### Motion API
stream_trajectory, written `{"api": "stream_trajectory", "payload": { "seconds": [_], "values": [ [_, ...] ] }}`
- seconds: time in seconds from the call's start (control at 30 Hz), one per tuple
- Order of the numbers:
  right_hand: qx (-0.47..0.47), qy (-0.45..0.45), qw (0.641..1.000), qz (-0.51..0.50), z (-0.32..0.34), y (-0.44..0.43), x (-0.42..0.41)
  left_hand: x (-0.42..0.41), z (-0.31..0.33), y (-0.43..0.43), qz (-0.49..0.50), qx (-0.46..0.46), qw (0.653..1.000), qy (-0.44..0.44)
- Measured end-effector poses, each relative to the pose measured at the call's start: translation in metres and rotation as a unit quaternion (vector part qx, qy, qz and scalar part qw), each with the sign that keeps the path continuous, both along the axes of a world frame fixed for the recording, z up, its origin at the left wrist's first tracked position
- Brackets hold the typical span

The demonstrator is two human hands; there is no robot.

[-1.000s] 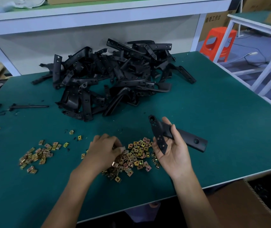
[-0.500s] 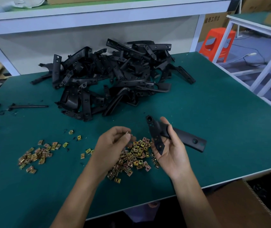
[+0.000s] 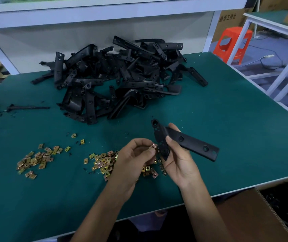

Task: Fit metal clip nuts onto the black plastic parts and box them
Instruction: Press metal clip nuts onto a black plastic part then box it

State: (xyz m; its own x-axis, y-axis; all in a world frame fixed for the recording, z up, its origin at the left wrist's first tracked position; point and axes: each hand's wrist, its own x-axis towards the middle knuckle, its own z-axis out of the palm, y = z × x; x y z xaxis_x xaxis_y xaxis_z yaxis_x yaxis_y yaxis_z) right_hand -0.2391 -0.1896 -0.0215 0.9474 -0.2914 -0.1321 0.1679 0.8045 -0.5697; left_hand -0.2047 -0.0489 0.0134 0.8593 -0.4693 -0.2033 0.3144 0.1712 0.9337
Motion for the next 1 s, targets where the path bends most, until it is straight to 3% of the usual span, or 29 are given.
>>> {"api": "stream_trajectory", "payload": {
  "seconds": [0.37, 0.57, 0.9, 1.0],
  "values": [
    [-0.018, -0.019, 0.999, 0.022, -0.004, 0.000, 0.001, 0.007, 0.002, 0.003, -0.019, 0.012, 1.000, -0.001],
    [-0.042, -0.019, 0.997, 0.055, -0.001, 0.003, 0.000, 0.020, 0.016, 0.016, -0.090, 0.055, 0.994, -0.017],
    [-0.059, -0.055, 0.993, 0.091, -0.008, 0.006, 0.002, 0.029, 0.018, 0.019, -0.154, 0.050, 0.987, 0.008],
    [-0.016, -0.037, 0.999, 0.034, -0.008, -0.001, 0.002, 0.041, 0.007, 0.018, -0.132, 0.128, 0.979, -0.084]
  ]
}}
